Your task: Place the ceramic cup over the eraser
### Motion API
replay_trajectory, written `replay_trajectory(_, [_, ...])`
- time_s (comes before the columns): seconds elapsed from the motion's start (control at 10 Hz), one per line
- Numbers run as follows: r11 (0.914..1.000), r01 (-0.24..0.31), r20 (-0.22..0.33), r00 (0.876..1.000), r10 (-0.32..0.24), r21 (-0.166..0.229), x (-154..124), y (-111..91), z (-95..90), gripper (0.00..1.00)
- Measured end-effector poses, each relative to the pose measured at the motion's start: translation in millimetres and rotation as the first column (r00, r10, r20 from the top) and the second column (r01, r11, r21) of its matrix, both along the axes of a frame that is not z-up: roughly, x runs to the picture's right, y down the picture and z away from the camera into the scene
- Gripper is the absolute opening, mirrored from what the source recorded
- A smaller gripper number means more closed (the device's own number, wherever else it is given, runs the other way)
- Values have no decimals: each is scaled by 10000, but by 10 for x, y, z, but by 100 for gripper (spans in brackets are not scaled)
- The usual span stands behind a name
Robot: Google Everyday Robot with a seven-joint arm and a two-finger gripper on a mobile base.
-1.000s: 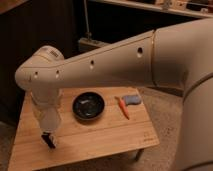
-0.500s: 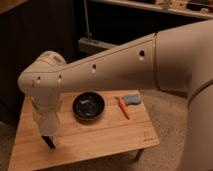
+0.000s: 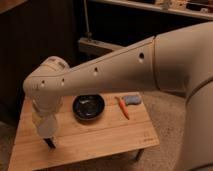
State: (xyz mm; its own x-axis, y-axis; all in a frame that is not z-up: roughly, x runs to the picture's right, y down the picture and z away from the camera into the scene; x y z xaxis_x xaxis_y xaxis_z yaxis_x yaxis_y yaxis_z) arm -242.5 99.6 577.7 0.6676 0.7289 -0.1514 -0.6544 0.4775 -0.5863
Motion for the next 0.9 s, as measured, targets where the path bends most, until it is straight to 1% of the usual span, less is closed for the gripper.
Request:
replay_trajectory(0.2, [10000, 78, 4, 10000, -78, -53, -18, 35, 51, 0])
replay_trajectory(0.7, [9996, 70, 19, 10000, -69, -256, -60, 127, 190, 0])
replay_trajectory(0.9, [9993, 95, 186, 9998, -88, -366, -105, 161, 258, 0])
